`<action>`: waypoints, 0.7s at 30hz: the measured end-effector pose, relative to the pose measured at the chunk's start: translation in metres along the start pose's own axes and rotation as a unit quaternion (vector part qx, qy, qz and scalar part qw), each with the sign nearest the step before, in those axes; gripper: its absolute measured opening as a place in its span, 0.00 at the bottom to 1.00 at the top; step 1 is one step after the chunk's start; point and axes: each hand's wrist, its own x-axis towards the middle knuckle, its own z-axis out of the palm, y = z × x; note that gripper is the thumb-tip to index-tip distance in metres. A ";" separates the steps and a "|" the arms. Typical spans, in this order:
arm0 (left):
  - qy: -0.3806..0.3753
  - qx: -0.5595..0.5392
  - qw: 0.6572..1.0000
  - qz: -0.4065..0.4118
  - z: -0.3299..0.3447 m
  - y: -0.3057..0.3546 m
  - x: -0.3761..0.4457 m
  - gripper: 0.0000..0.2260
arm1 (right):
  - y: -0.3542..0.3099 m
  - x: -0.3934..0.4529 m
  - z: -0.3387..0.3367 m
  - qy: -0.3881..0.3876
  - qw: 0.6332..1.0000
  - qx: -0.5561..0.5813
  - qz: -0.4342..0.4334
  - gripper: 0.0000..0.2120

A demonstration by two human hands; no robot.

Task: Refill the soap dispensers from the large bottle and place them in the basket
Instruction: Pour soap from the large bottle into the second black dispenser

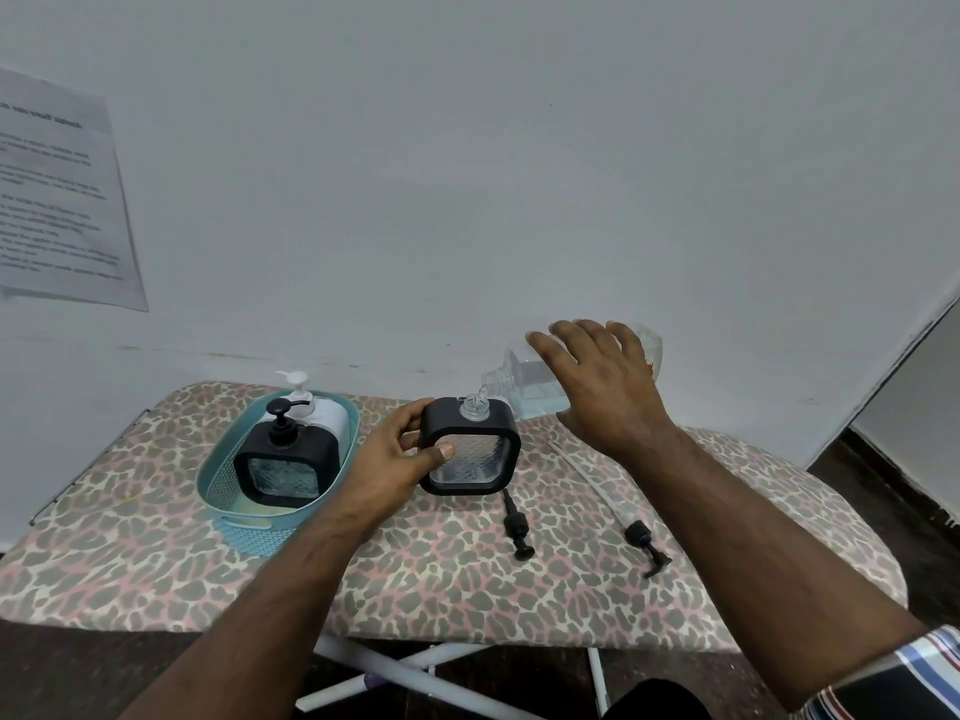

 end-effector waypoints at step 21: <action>-0.003 -0.010 1.000 -0.004 0.000 -0.002 0.000 0.22 | 0.002 0.000 -0.006 0.007 1.000 -0.001 -0.009 0.48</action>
